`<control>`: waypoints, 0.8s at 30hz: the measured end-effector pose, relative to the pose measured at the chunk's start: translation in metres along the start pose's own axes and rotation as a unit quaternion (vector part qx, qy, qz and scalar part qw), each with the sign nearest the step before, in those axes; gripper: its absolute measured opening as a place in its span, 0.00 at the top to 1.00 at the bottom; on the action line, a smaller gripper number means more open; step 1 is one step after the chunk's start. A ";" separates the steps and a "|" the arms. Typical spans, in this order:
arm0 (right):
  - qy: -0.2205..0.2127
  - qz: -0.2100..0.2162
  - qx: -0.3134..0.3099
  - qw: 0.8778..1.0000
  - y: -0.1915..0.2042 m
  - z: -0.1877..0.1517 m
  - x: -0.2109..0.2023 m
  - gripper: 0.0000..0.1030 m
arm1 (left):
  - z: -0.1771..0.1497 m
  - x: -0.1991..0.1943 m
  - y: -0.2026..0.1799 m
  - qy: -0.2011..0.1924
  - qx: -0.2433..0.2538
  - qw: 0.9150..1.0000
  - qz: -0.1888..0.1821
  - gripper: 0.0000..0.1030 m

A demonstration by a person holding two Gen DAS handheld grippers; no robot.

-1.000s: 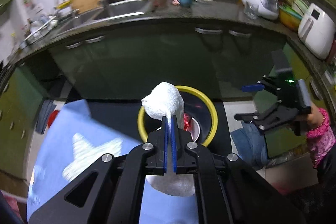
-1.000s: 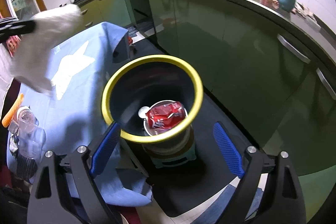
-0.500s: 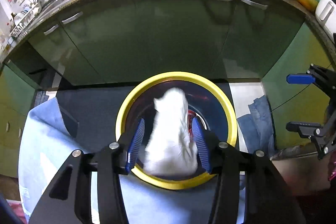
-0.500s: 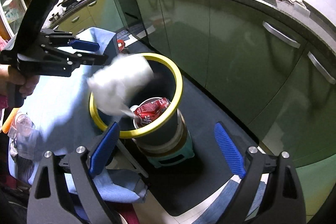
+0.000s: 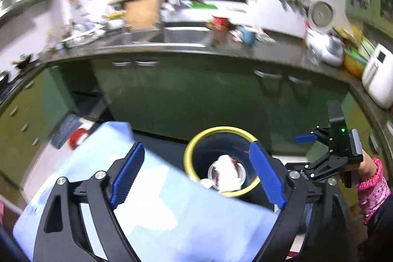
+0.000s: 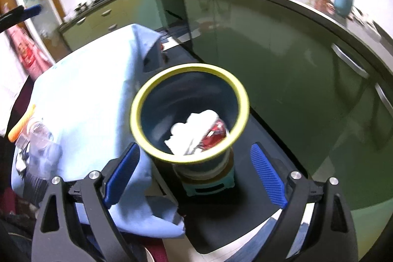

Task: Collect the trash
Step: 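Carry the tissue over the bin and open the left gripper, then grasp the clear plastic cup with the right gripper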

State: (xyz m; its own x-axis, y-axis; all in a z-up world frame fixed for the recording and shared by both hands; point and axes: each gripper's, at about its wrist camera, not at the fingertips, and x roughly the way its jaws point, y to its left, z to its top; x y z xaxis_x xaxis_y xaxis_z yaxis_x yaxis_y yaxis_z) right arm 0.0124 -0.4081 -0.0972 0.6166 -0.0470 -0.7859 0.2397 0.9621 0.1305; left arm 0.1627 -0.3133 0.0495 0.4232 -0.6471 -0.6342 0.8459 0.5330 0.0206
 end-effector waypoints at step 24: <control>0.037 0.190 -0.530 0.826 0.308 -0.033 0.015 0.06 | -0.258 -0.160 0.243 -0.107 -0.278 0.921 0.253 0.06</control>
State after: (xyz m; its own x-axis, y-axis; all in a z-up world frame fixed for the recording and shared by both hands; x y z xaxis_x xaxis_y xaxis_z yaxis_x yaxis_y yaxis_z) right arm 0.0706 -0.1036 -0.0883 0.4396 0.2904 -0.8499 -0.7747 0.6014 -0.1953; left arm 0.2168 0.0607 -0.0437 0.8217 -0.3003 -0.4843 0.2517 0.9538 -0.1644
